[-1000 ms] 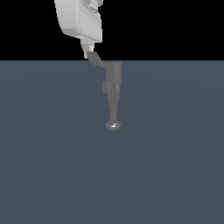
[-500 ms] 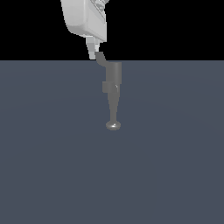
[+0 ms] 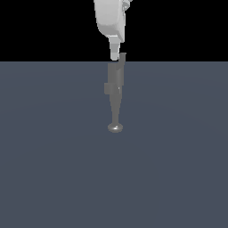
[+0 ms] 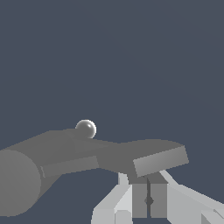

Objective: Turn on the faucet by rotating a designated handle.

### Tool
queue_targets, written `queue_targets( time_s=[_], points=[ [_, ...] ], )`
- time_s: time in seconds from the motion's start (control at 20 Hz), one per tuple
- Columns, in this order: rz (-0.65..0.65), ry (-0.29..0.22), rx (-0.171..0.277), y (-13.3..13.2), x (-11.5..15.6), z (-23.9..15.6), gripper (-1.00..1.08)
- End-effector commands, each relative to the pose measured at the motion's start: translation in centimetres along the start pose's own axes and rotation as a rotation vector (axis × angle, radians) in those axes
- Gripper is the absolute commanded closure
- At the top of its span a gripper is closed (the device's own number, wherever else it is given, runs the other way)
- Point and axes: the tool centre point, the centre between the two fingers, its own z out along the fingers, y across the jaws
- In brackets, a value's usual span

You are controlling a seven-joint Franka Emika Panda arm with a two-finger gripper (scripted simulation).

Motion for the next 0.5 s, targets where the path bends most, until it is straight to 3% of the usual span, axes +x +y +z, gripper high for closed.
queue_targets(
  time_s=[0.0,0.05,0.1,0.45],
  points=[
    [0.033,0.002,-0.004,0.0,3.4,0.1,1.08],
    [0.033,0.002,-0.004,0.0,3.4,0.1,1.08],
    [0.000,0.000,0.001,0.0,1.1,0.0,1.08],
    [0.009,0.001,-0.001,-1.8,3.4,0.0,1.08]
  ],
)
